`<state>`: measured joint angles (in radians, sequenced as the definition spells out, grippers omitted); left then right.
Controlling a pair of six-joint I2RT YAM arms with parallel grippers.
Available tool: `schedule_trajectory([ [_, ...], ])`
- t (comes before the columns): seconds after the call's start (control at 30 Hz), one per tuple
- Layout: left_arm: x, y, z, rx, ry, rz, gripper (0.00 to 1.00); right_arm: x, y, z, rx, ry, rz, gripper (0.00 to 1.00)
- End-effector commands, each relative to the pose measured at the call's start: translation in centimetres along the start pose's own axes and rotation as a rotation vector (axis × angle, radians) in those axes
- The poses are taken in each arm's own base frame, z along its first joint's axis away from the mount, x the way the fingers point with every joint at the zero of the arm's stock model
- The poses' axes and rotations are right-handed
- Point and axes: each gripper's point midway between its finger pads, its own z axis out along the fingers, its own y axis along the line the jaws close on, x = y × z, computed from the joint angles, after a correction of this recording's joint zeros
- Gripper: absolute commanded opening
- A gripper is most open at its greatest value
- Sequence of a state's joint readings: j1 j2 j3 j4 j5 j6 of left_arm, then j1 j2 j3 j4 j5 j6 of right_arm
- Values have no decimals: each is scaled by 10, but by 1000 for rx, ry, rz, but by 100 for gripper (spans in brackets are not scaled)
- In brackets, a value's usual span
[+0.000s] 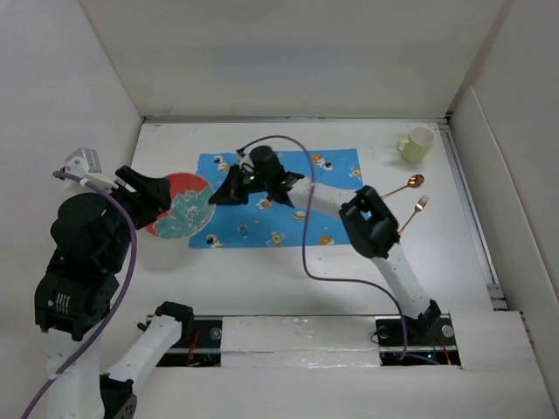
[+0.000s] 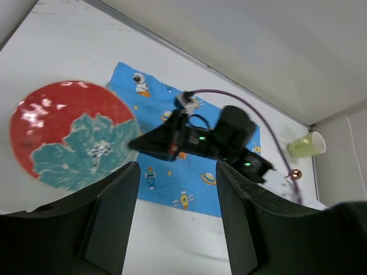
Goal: Set the dinner table for one person
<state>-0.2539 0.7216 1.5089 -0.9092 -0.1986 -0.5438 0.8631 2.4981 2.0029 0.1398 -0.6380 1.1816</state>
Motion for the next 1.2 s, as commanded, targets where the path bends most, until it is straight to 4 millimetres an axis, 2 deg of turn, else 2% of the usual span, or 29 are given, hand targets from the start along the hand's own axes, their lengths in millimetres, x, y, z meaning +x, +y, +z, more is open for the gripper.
schedule_trajectory([
  [0.0,-15,-25,33,56,-49,-45,52,-63,148,-146,-308,-186,-298,0],
  [0.03,-11,-24,35,50,-41,-42,52,-58,165,-157,-327,-185,-318,0],
  [0.07,-15,-32,41,79,-56,-64,52,-61,154,-169,-295,-199,-348,0],
  [0.1,-13,-34,49,80,-47,-67,52,-73,119,-187,-224,-226,-312,0],
  [0.13,-9,-36,56,84,-37,-70,52,-74,105,-200,-174,-231,-297,0],
  [0.17,-11,-43,62,112,-43,-84,52,-74,109,-221,-156,-258,-357,0],
  [0.2,-6,-45,73,111,-25,-85,52,-79,77,-237,-100,-263,-311,0],
  [0.23,1,-46,82,111,-8,-87,52,-78,65,-247,-73,-259,-291,0],
  [0.3,5,-55,99,137,4,-87,51,-73,55,-266,-67,-249,-303,0],
  [0.33,5,-59,104,147,7,-79,51,-73,38,-275,-37,-248,-272,0],
  [0.4,10,-60,123,130,30,-53,51,-71,27,-284,0,-255,-287,0],
  [0.43,8,-61,126,129,29,-43,51,-71,18,-290,19,-259,-269,0],
  [0.53,16,-61,145,117,50,-20,51,-72,13,-300,22,-279,-273,0],
  [0.67,25,-68,159,151,67,-20,51,-67,-10,-300,17,-244,-226,0],
  [0.7,32,-66,164,149,82,-17,51,-71,-12,-303,21,-265,-233,0],
  [0.97,47,-65,178,159,114,13,51,-83,-40,-293,50,-276,-186,0],
  [1.1,47,-66,182,163,110,25,51,-95,-47,-287,49,-291,-167,0],
  [1.17,53,-69,183,188,132,25,51,-103,-44,-286,48,-302,-170,0],
])
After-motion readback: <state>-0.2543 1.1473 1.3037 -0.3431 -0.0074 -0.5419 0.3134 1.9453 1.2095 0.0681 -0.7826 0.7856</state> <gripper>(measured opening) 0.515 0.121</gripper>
